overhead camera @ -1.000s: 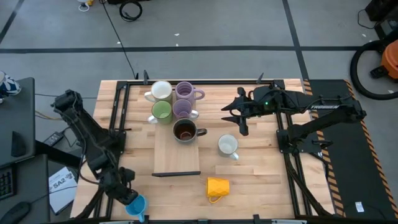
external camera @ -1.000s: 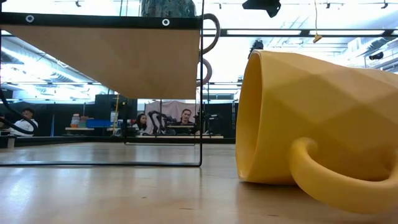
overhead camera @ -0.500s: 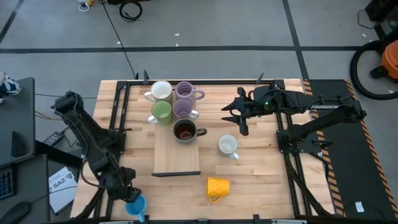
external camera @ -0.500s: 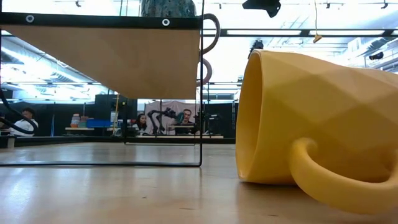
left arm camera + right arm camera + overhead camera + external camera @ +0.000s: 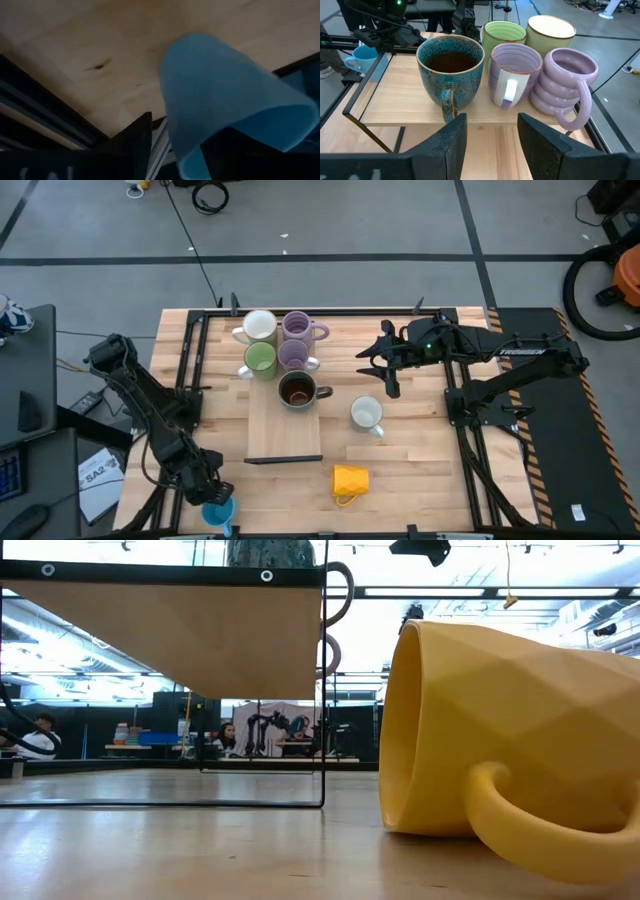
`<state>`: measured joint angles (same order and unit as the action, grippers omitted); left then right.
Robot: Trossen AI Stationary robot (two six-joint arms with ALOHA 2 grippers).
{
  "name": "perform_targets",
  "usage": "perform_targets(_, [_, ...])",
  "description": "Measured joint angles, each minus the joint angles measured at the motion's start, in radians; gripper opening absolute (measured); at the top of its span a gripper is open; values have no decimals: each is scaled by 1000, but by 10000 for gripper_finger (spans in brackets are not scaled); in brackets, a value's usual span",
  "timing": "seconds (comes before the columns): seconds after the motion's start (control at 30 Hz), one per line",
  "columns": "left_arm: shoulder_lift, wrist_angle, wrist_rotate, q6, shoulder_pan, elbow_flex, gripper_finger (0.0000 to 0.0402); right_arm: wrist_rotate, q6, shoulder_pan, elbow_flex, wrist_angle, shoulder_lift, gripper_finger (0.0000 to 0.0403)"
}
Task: Place coffee mugs
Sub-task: Put the blue mug on the shelf
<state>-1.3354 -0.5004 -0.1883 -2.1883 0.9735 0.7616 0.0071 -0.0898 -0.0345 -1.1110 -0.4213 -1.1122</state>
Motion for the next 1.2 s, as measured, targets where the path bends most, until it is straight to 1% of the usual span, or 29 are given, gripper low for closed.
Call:
perform_targets(0.17, [0, -17, -3, 1, -29, 0, 114, 0, 0, 0, 0, 0, 0, 180])
perform_targets(0.33, [0, -43, -4, 1, -51, 1, 59, 0, 0, 0, 0, 0, 0, 180])
perform_targets(0.43, [2, -70, -4, 32, -69, 1, 29, 0, 0, 0, 0, 0, 0, 180])
perform_targets(0.53, [5, -100, -7, 78, -91, 2, 26, 0, 0, 0, 0, 0, 0, 180])
perform_targets(0.67, [31, -188, -3, 149, -125, 2, 26, 0, 0, 0, 0, 0, 0, 180])
perform_targets(0.87, [103, -401, 3, 261, -184, 1, 33, 0, 0, 0, 0, 0, 0, 180])
perform_targets(1.1, [167, -633, 8, 491, -288, -1, 33, 0, 0, 0, 0, 0, 0, 181])
perform_targets(1.2, [172, -684, 26, 621, -342, -1, 33, 0, 0, 0, 0, 0, 0, 181])
